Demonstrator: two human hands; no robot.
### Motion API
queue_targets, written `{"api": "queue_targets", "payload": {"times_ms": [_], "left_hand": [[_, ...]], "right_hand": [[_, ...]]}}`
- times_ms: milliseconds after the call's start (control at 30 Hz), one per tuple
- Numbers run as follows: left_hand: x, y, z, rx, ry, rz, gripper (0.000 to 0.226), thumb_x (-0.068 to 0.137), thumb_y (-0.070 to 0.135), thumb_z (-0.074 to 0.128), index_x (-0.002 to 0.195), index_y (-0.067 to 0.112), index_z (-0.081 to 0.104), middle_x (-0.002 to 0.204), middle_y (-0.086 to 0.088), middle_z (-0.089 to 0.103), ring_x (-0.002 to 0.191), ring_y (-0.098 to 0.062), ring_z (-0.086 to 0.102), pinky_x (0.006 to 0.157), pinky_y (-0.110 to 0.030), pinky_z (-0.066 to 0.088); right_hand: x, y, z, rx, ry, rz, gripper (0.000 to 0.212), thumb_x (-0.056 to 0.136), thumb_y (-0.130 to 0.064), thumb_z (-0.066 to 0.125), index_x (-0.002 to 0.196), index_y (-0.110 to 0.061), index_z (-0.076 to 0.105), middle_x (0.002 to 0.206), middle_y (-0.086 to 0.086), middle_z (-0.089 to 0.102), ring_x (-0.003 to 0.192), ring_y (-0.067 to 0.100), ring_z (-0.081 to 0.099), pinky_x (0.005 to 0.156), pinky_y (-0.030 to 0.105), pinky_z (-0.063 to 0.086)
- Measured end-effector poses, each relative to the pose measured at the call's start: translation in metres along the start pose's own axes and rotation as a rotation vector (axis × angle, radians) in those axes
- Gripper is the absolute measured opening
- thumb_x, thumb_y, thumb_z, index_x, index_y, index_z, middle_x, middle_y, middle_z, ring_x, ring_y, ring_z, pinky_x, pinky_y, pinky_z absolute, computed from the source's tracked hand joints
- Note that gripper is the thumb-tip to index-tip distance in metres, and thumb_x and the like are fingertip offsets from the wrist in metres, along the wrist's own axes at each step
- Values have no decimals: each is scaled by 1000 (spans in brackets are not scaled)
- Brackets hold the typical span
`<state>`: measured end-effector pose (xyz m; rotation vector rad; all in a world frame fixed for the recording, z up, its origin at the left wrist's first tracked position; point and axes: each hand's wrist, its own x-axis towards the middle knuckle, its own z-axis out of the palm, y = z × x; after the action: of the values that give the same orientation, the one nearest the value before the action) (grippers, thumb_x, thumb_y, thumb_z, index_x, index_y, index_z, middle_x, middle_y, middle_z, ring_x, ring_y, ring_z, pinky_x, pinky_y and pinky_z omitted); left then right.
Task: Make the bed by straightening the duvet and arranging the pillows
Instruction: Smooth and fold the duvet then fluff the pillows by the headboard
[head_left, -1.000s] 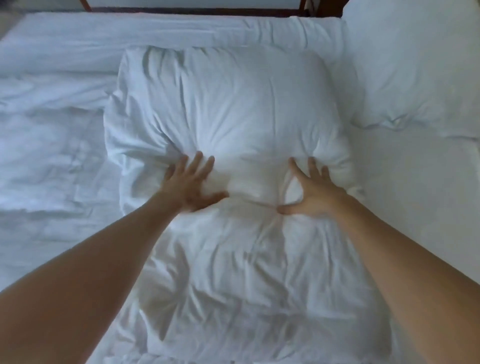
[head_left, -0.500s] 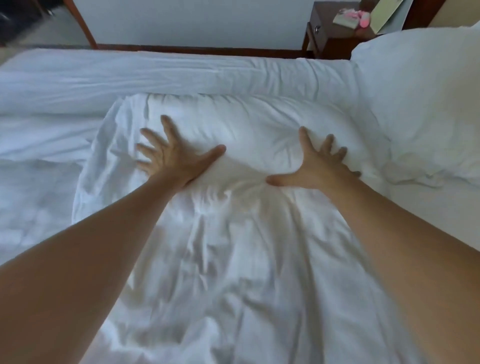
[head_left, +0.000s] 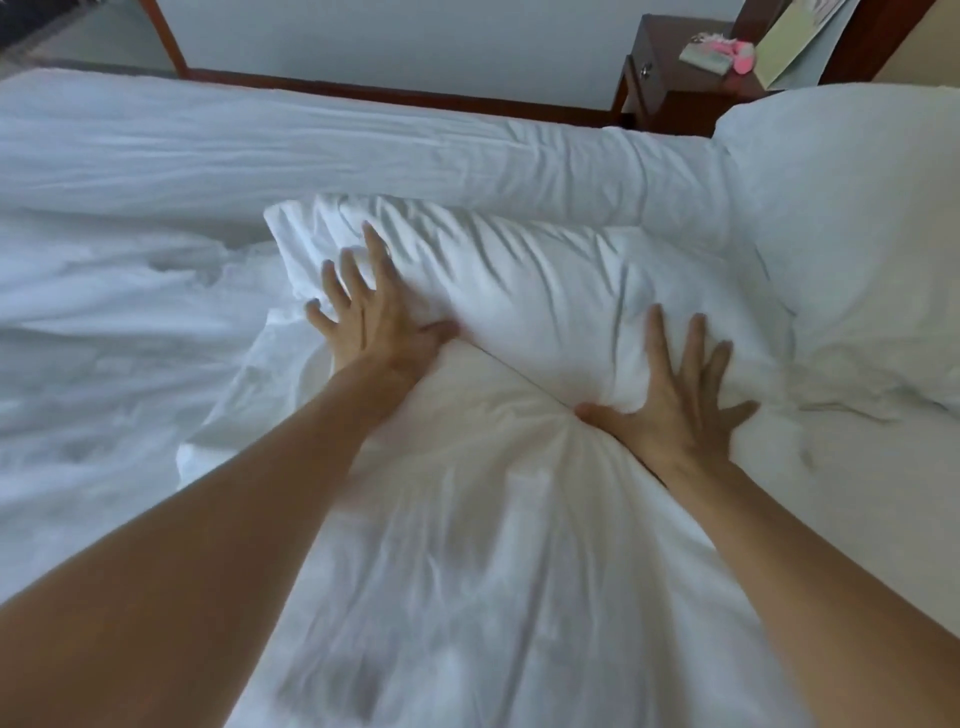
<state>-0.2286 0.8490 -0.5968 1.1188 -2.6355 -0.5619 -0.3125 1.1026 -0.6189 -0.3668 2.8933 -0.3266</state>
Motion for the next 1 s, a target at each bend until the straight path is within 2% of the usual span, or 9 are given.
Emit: {"api": "queue_targets", "payload": {"times_ms": [67,100,167,267,367,500,633,833,1000], "left_hand": [[-2,6,-7,110,207,193,121,72,59,72,156,30,-10,165,-11,-4,151,-33,-7,117,-61,0],[-3,11,-9,186,196,361,117,72,65,67,155,34,-9,165,-7,-9,151,-34,-10,116,-62,-5],[0,21,-2,368,-92,562,120,65,85,54,153,41,-15,164,-3,-17,149,-36,-17,113,-68,-10],[17,26,15,544,-470,436,140,47,96,54,145,44,-31,158,-2,-34,145,-39,-28,105,-77,-9],[30,35,31,657,-639,374,148,43,93,62,138,45,-41,153,0,-42,142,-40,-33,100,-82,-6],[42,35,58,714,-758,346,154,39,92,66,134,44,-45,149,0,-49,139,-41,-38,98,-83,-10],[55,28,78,727,-766,394,154,38,93,64,138,43,-42,150,1,-48,138,-41,-39,96,-83,-14],[59,2,107,623,-535,509,149,36,100,51,139,44,-39,157,-1,-35,141,-39,-36,98,-80,-16],[37,17,105,710,-444,411,141,54,88,62,145,40,-34,158,-6,-33,144,-40,-29,106,-72,-16]], "right_hand": [[14,-8,-5,-82,-154,-3,142,47,-91,64,143,-49,-31,160,1,-32,148,38,-23,102,83,3],[22,-11,-11,-121,-210,-9,146,44,-92,64,144,-47,-32,159,5,-33,147,40,-24,102,83,2],[38,-14,-23,-182,-264,-41,154,36,-93,66,144,-45,-34,158,12,-35,146,38,-29,103,81,-1],[53,-12,-31,-176,-384,-33,161,29,-94,68,137,-48,-41,154,11,-41,145,32,-32,105,80,-1],[64,-12,-29,-189,-502,-7,162,27,-93,70,135,-49,-44,153,11,-43,145,34,-32,105,80,2],[84,-16,-17,-254,-586,21,166,22,-94,70,132,-49,-46,151,11,-46,143,38,-34,104,81,-1],[100,-19,1,-288,-611,49,167,22,-94,69,131,-46,-48,146,14,-52,138,42,-40,103,80,-9],[112,-20,22,-304,-538,34,168,26,-93,69,132,-41,-50,141,19,-55,134,48,-43,101,79,-14],[104,-25,33,-291,-389,52,169,25,-91,71,138,-41,-44,149,20,-46,139,47,-36,103,79,-12]]}}
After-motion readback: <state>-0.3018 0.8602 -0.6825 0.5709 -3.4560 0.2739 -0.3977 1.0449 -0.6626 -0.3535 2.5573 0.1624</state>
